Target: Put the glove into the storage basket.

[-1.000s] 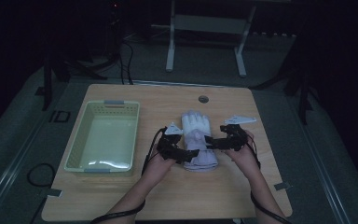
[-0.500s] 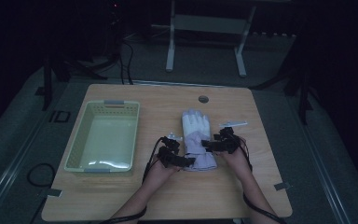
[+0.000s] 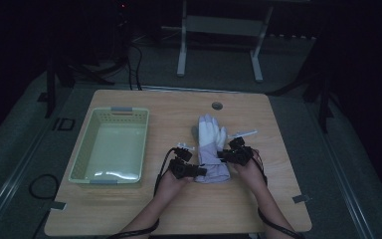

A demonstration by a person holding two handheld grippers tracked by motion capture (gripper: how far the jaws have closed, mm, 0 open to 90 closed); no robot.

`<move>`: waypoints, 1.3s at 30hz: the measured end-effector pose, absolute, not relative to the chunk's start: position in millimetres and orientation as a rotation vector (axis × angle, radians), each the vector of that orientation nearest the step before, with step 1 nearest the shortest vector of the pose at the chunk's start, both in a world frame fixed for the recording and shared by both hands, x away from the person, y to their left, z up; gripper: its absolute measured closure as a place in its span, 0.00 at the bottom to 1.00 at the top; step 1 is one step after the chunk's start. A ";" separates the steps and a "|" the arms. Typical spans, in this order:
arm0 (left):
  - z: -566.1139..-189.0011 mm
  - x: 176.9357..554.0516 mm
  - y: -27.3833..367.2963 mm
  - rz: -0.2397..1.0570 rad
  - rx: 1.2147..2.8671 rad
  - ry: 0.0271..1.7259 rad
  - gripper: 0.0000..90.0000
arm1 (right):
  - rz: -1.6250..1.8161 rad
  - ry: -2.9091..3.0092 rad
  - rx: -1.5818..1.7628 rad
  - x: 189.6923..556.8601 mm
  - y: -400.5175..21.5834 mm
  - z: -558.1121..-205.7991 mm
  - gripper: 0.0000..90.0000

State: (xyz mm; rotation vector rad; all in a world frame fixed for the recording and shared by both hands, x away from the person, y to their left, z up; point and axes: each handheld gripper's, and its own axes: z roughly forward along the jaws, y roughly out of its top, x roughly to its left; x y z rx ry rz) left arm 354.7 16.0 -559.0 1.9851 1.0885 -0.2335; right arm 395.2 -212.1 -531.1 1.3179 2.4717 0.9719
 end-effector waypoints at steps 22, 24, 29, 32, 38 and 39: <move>-501.8 351.6 34.0 -0.166 2.028 0.988 0.82 | 1.026 2.379 1.218 378.7 -198.1 -470.6 0.91; -497.0 350.2 36.9 -0.153 2.038 0.983 0.81 | 1.032 2.381 1.204 377.6 -195.5 -465.8 0.91; -489.7 349.2 45.4 -0.147 2.048 0.979 0.82 | 1.048 2.390 1.191 377.2 -187.6 -459.3 0.91; -485.6 348.4 53.2 -0.138 2.049 0.975 0.82 | 1.057 2.385 1.176 377.0 -180.9 -455.8 0.91; -477.5 345.7 72.0 -0.136 2.050 0.986 0.82 | 1.073 2.396 1.166 377.1 -163.5 -449.1 0.91; -475.9 345.3 75.4 -0.137 2.049 0.989 0.81 | 1.068 2.400 1.160 376.9 -159.9 -447.4 0.91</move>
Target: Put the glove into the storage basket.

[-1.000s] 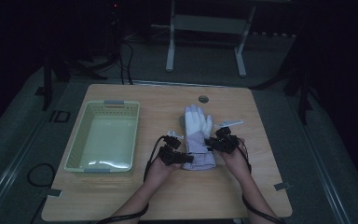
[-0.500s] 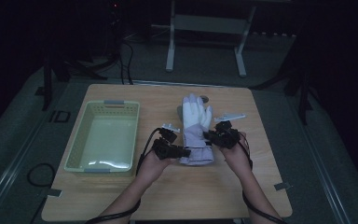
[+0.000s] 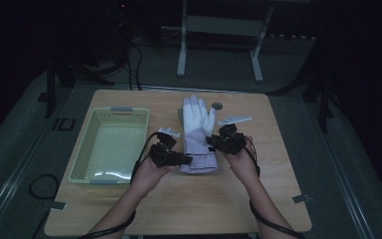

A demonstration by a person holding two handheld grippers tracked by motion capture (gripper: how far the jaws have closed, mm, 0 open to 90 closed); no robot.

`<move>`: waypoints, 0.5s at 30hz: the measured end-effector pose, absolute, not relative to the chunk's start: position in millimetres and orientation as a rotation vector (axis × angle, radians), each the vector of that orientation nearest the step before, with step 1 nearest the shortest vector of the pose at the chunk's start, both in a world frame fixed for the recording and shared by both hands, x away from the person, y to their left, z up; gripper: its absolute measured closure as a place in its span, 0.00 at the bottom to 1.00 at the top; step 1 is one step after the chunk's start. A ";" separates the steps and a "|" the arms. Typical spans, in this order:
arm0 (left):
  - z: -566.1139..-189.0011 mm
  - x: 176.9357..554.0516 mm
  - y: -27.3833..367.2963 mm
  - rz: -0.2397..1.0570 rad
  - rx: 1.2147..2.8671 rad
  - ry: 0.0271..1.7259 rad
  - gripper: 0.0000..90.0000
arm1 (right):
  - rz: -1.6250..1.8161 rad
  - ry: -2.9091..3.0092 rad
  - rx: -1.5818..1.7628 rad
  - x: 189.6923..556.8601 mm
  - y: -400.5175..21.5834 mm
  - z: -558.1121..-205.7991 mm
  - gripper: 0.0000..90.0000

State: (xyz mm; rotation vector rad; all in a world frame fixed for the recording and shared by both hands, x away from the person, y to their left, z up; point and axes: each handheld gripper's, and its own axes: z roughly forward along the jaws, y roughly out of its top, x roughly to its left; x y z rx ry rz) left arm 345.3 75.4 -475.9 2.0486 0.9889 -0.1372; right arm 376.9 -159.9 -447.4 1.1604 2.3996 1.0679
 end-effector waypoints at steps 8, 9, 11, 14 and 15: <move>-461.5 342.9 101.2 -0.118 2.058 0.993 0.81 | 1.078 2.414 1.137 377.4 -137.3 -436.4 0.91; -460.1 342.6 103.7 -0.115 2.060 0.990 0.81 | 1.089 2.414 1.131 377.0 -131.0 -433.2 0.91; -457.2 341.6 111.7 -0.107 2.066 0.982 0.81 | 1.094 2.414 1.118 376.3 -125.3 -430.8 0.91; -455.5 340.7 122.3 -0.113 2.063 0.980 0.81 | 1.101 2.421 1.102 375.4 -115.5 -427.7 0.91; -454.7 340.1 127.1 -0.112 2.061 0.981 0.81 | 1.104 2.424 1.102 375.5 -112.0 -426.6 0.91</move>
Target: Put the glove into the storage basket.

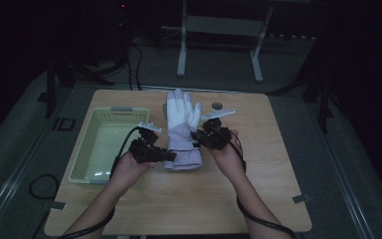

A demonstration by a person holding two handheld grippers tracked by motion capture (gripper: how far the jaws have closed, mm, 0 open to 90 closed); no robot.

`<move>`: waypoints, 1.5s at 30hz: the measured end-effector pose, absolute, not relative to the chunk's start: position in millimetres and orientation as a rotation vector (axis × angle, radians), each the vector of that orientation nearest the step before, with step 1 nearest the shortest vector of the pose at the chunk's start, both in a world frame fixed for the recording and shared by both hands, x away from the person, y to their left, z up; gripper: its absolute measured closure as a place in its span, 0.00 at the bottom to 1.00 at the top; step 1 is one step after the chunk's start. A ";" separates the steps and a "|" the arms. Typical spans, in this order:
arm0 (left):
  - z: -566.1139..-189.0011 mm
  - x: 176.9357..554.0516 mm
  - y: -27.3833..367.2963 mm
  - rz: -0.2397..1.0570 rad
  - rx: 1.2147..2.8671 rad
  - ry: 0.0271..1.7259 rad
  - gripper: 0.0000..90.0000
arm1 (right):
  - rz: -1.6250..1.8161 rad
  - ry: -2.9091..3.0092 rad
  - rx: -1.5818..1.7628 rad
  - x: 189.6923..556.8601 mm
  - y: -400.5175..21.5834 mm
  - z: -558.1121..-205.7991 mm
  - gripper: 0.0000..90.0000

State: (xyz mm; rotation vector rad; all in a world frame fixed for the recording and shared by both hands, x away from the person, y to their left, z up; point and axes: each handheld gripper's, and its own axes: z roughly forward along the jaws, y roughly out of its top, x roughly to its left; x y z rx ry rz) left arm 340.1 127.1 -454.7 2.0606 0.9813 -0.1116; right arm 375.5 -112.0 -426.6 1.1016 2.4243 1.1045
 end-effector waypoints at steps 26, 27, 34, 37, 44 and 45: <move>-444.8 322.2 243.0 -0.080 2.059 1.043 0.81 | 1.133 2.492 1.002 369.6 4.5 -415.6 0.91; -445.2 321.7 246.8 -0.078 2.058 1.045 0.81 | 1.136 2.493 1.000 369.2 9.3 -416.3 0.91; -451.3 319.0 275.8 -0.085 2.063 1.073 0.81 | 1.131 2.511 0.992 368.0 37.2 -422.0 0.91; -453.9 317.5 288.8 -0.086 2.073 1.086 0.81 | 1.115 2.528 0.979 368.4 53.4 -426.2 0.91; -458.1 315.5 318.0 -0.088 2.097 1.118 0.81 | 1.102 2.557 0.962 368.8 87.2 -433.9 0.91; -459.5 316.0 321.0 -0.097 2.098 1.124 0.81 | 1.100 2.560 0.963 369.0 91.3 -435.6 0.91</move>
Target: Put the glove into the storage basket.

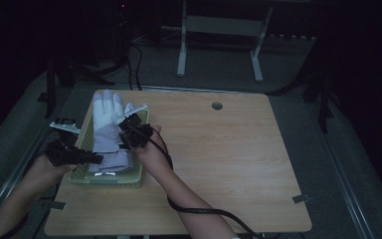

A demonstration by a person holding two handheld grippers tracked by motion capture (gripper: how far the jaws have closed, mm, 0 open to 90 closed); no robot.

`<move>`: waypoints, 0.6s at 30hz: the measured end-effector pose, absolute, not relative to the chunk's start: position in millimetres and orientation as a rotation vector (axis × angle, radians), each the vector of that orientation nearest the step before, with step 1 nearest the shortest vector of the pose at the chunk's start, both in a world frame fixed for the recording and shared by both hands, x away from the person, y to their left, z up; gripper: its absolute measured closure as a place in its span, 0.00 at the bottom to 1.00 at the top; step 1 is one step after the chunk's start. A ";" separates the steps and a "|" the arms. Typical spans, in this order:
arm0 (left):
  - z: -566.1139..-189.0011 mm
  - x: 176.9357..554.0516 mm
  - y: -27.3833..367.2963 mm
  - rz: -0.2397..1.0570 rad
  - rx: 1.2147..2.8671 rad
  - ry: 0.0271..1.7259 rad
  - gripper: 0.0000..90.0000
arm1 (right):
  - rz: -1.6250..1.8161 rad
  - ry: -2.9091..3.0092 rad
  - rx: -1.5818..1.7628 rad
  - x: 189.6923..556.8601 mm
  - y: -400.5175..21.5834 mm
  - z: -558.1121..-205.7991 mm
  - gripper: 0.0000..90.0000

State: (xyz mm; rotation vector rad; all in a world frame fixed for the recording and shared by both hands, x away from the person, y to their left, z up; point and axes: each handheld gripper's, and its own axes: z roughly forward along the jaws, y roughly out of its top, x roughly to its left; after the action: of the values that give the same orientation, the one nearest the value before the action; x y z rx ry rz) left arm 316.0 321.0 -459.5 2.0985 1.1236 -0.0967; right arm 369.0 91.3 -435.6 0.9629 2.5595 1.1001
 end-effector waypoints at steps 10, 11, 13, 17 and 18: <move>-500.0 326.9 327.3 -0.181 2.141 1.193 0.81 | 0.982 2.623 0.999 377.6 111.5 -476.2 0.92; -503.9 327.9 327.0 -0.192 2.143 1.207 0.81 | 0.967 2.634 1.002 378.5 112.7 -480.7 0.92; -506.1 328.3 326.4 -0.197 2.145 1.217 0.80 | 0.955 2.643 1.007 379.3 114.0 -484.9 0.92; -510.2 330.4 322.6 -0.191 2.155 1.289 0.79 | 0.899 2.657 1.022 382.8 119.1 -498.1 0.92; -509.7 330.5 319.0 -0.164 2.176 1.302 0.79 | 0.891 2.664 1.024 383.6 120.0 -499.6 0.92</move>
State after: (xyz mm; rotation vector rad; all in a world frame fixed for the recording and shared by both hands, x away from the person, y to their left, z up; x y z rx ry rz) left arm 330.5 319.0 -509.7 2.1759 1.3024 -0.1636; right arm 383.6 120.0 -499.6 1.0235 2.6641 0.8907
